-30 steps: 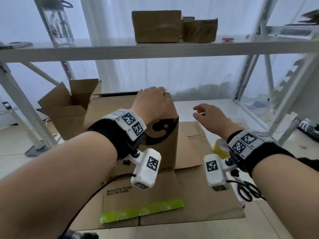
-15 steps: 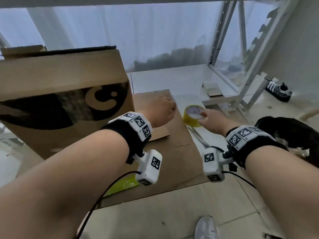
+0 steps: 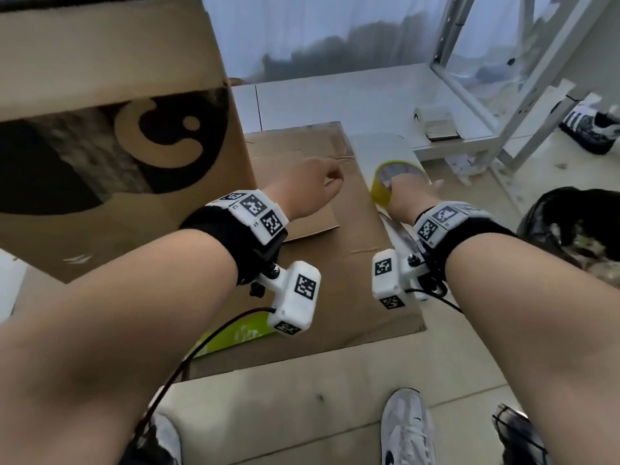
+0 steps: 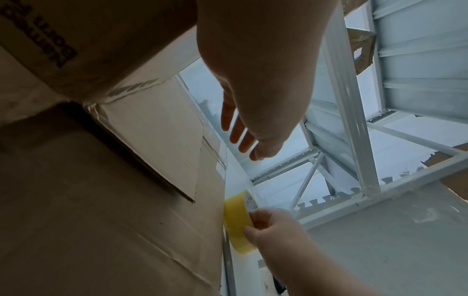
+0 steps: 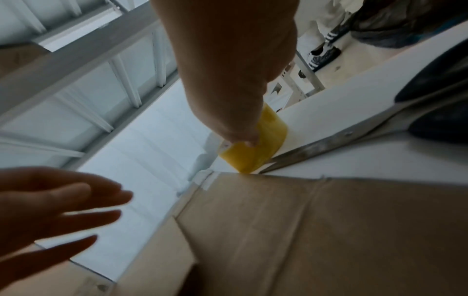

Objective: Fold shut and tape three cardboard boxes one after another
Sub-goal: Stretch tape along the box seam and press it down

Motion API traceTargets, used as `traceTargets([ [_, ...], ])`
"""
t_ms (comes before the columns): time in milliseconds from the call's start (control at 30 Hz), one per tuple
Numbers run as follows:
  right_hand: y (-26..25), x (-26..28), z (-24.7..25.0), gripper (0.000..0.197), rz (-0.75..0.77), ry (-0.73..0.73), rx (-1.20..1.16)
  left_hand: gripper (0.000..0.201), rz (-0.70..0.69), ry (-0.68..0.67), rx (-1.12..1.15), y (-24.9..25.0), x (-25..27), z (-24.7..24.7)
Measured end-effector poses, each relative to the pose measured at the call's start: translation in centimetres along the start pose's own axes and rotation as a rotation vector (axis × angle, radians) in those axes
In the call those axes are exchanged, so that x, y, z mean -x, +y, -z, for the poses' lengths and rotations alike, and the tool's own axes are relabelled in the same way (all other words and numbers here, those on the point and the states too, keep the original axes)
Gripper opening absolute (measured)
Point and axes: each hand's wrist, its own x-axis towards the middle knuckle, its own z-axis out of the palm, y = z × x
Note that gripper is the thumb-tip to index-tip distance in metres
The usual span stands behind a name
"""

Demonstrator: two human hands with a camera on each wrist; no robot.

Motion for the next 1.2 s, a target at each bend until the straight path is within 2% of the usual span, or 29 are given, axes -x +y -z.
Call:
traceTargets([
  [100, 1.0, 0.9, 0.4, 0.044, 0.078, 0.153, 0.016, 0.027, 0.021, 0.013, 0.088, 0.3, 0.1, 0.2],
  [233, 0.8, 2.5, 3.7, 0.037, 0.252, 0.23, -0.404, 0.036, 0.09, 0.047, 0.324, 1.8, 0.7, 1.1],
  [300, -0.4, 3.7, 6.2, 0.03, 0.324, 0.324, -0.593, 0.042, 0.071, 0.06, 0.446, 3.5, 1.2, 2.4],
  [400, -2.9, 6.1, 10.6, 0.029, 0.391, 0.446, -0.891, 0.043, -0.041, 0.178, 0.465, 6.3, 2.4, 6.5],
  [533, -7.2, 10.7, 16.0, 0.024, 0.514, 0.484, -1.245, 0.04, -0.192, 0.486, 0.386, 7.8, 5.8, 14.1],
  [633, -11.6, 14.8, 18.6, 0.028, 0.645, 0.574, -1.27, 0.035, -0.141, 0.641, 0.235, 6.9, 9.1, 18.8],
  [700, -14.4, 17.0, 19.3, 0.032, 0.756, 0.622, -1.264, 0.026, -0.078, 0.63, 0.353, 5.5, 11.1, 20.8],
  [800, -17.8, 19.0, 19.6, 0.041, 0.883, 0.556, -1.278, 0.046, -0.065, 0.621, 0.581, 2.3, 14.0, 22.5],
  [867, -19.2, 18.9, 19.2, 0.043, 0.928, 0.397, -1.307, 0.047, -0.075, 0.643, 0.639, 0.7, 15.6, 23.2],
  [967, -20.6, 18.1, 18.7, 0.032, 1.034, 0.082, -1.257, 0.05, -0.012, 0.736, 0.623, -1.6, 17.4, 24.6],
  [1033, -21.3, 17.7, 18.5, 0.018, 1.107, -0.045, -1.168, 0.053, 0.04, 0.774, 0.612, -3.1, 18.4, 25.2],
  [1133, -22.6, 17.7, 18.4, 0.017, 1.141, -0.12, -1.195, 0.054, 0.086, 0.842, 0.701, -4.8, 19.4, 25.4],
  [1200, -23.6, 17.7, 18.3, 0.02, 1.1, -0.143, -1.264, 0.054, 0.068, 0.886, 0.774, -5.3, 19.7, 25.2],
])
